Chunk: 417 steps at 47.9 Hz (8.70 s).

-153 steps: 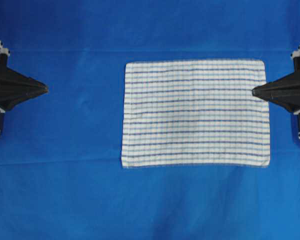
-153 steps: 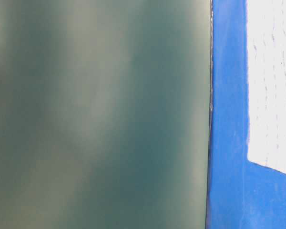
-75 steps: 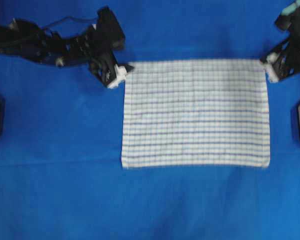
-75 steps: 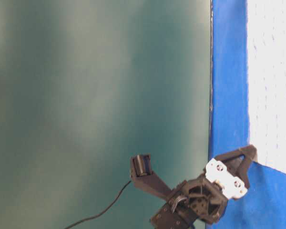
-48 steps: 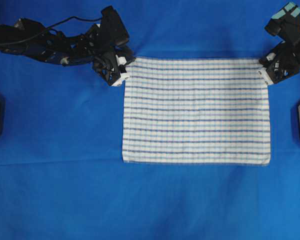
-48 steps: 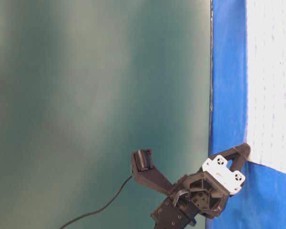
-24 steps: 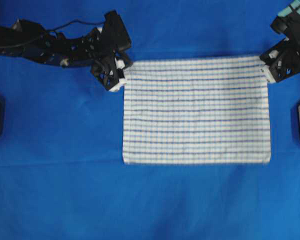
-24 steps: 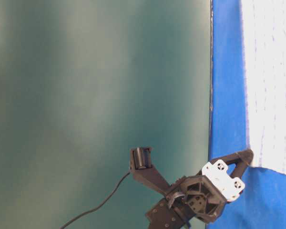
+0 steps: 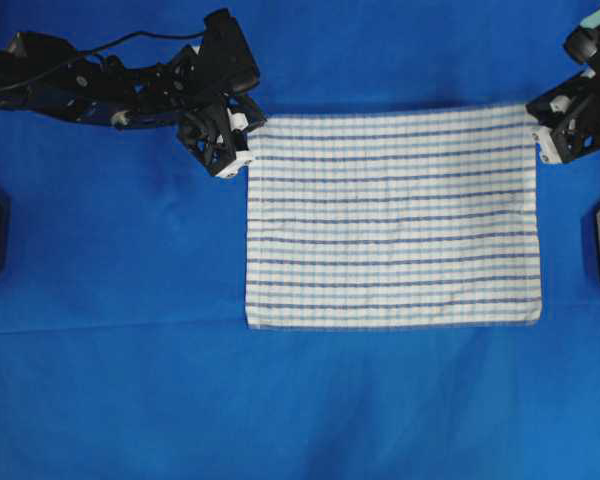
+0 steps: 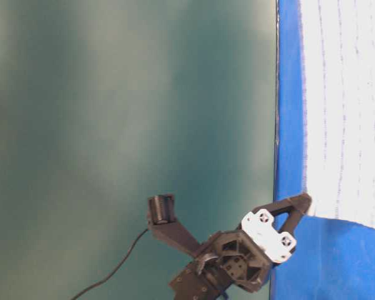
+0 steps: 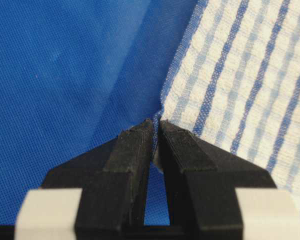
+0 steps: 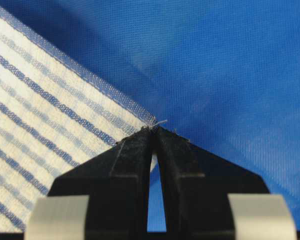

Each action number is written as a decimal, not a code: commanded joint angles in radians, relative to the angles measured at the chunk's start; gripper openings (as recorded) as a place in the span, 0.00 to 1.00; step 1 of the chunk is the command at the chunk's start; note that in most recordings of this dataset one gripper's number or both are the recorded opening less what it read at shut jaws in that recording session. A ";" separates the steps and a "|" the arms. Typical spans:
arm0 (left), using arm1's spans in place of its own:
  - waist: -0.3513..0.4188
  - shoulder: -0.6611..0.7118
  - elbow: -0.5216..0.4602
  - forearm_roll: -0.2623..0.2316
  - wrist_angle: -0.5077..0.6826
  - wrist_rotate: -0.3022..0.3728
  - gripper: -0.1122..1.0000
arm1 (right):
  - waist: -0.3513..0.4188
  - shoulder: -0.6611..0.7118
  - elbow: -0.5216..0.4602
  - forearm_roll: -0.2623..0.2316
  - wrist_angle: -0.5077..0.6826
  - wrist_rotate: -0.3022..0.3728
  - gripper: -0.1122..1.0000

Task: Fold the blue towel.
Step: 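Lift the top edge with both grippers and fold it down toward the bottom edge, then release the folded edge with both grippers and raise them, then grasp the short ends of the folded strip with both grippers, then lift the strip and rotate it vertical, right gripper moving to the top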

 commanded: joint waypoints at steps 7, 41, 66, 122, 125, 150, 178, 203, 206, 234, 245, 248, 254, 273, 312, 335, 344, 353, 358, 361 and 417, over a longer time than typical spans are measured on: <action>-0.037 -0.084 -0.006 0.002 0.035 -0.003 0.14 | 0.069 -0.084 -0.021 0.018 0.098 0.051 0.15; -0.347 -0.184 0.052 0.000 0.117 -0.021 0.14 | 0.638 -0.351 -0.025 0.029 0.448 0.348 0.15; -0.489 -0.169 0.040 0.000 0.112 -0.021 0.14 | 0.937 -0.249 -0.018 0.052 0.400 0.523 0.15; -0.426 -0.183 0.058 0.005 0.112 -0.081 0.92 | 1.002 -0.192 -0.101 -0.064 0.512 0.595 0.65; -0.390 -0.193 0.058 0.005 0.121 -0.081 0.90 | 0.966 -0.212 -0.100 -0.110 0.537 0.595 0.65; -0.250 -0.169 0.060 0.009 0.112 -0.080 0.90 | 0.750 -0.104 -0.086 -0.265 0.529 0.591 0.65; -0.258 0.037 0.051 0.009 0.000 -0.086 0.90 | 0.696 0.186 -0.051 -0.261 0.288 0.595 0.65; -0.302 0.040 0.048 0.008 0.107 -0.087 0.14 | 0.696 0.163 -0.043 -0.258 0.261 0.583 0.17; -0.301 0.038 0.044 0.008 0.109 -0.089 0.13 | 0.696 0.150 -0.040 -0.258 0.264 0.586 0.17; -0.298 -0.247 -0.071 0.008 0.402 -0.087 0.13 | 0.698 -0.255 -0.175 -0.255 0.598 0.574 0.17; -0.298 -0.321 -0.081 0.008 0.411 -0.087 0.13 | 0.713 -0.391 -0.196 -0.253 0.621 0.574 0.17; -0.298 -0.336 -0.080 0.008 0.407 -0.087 0.12 | 0.718 -0.407 -0.199 -0.253 0.621 0.574 0.17; -0.298 -0.339 -0.080 0.008 0.405 -0.091 0.13 | 0.718 -0.403 -0.199 -0.256 0.617 0.572 0.17; -0.413 -0.319 -0.104 0.005 0.281 -0.101 0.12 | 0.640 -0.281 -0.258 -0.387 0.495 0.584 0.17; -0.614 -0.097 -0.307 0.003 0.129 -0.104 0.12 | 0.347 0.276 -0.600 -0.600 0.075 0.541 0.17; -0.555 0.032 -0.419 0.009 0.014 -0.081 0.12 | 0.305 0.206 -0.540 -0.600 0.095 0.537 0.17; -0.528 0.132 -0.486 0.009 -0.054 -0.081 0.12 | 0.290 0.124 -0.472 -0.600 0.149 0.538 0.17; -0.528 0.172 -0.514 0.008 -0.052 -0.084 0.13 | 0.290 0.160 -0.483 -0.597 0.170 0.537 0.17; -0.528 0.163 -0.488 0.005 -0.051 -0.097 0.12 | 0.291 0.238 -0.515 -0.597 0.138 0.537 0.17; -0.528 0.150 -0.462 0.002 -0.049 -0.104 0.13 | 0.291 0.287 -0.537 -0.597 0.114 0.537 0.17; -0.541 0.009 -0.158 -0.002 -0.060 -0.233 0.46 | 0.348 0.577 -0.741 -0.607 0.011 0.515 0.18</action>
